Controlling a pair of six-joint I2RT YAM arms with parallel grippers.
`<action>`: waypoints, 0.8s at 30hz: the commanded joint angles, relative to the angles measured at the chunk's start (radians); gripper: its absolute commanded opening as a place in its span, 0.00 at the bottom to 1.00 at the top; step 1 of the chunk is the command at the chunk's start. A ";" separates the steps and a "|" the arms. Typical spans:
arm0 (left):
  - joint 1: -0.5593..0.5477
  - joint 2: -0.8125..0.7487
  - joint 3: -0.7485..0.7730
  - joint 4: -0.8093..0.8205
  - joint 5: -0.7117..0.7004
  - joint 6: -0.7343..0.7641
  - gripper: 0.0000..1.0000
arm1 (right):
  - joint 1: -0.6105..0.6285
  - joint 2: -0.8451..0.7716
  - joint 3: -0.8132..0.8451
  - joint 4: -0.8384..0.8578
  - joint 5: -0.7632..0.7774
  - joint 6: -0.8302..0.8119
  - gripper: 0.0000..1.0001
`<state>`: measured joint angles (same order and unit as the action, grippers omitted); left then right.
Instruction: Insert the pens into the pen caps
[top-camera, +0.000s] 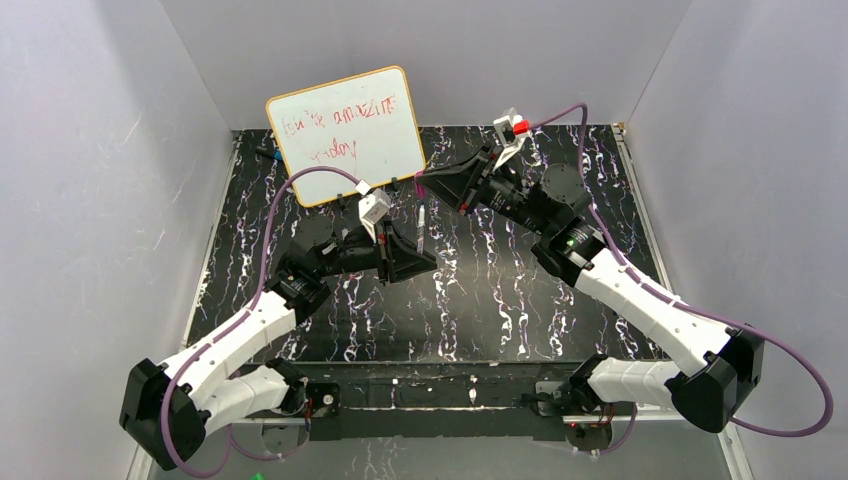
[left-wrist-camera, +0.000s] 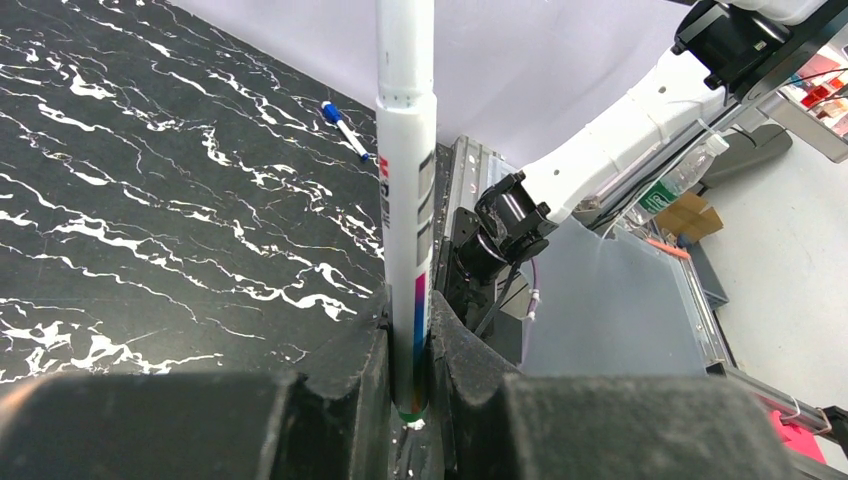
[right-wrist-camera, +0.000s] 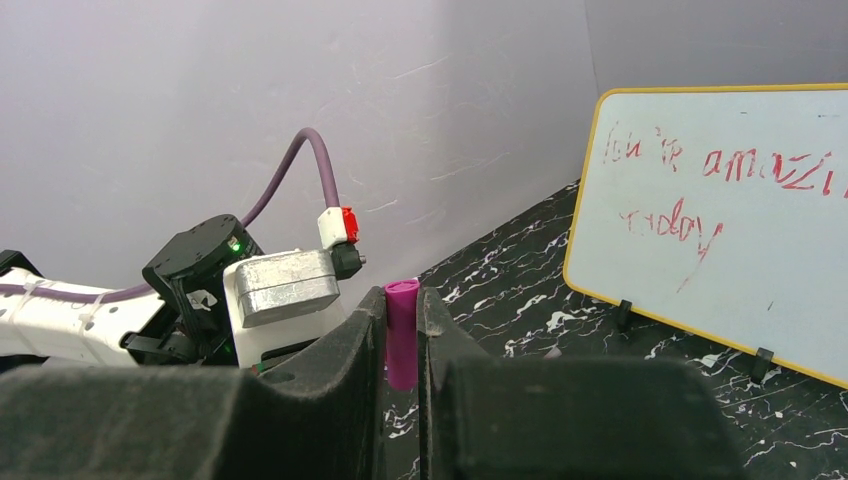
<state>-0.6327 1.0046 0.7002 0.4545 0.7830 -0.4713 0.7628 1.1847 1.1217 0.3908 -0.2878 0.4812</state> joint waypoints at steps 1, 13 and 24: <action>-0.005 -0.002 0.039 0.006 -0.009 0.013 0.00 | 0.003 -0.010 0.029 0.026 -0.006 0.004 0.14; -0.005 0.022 0.025 0.066 -0.007 -0.030 0.00 | 0.003 -0.020 0.029 0.022 -0.003 -0.003 0.14; -0.004 0.011 0.035 0.067 -0.028 -0.036 0.00 | 0.003 -0.025 0.027 0.019 -0.003 -0.009 0.14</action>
<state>-0.6327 1.0344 0.7025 0.4923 0.7650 -0.5022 0.7628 1.1847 1.1213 0.3908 -0.2905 0.4820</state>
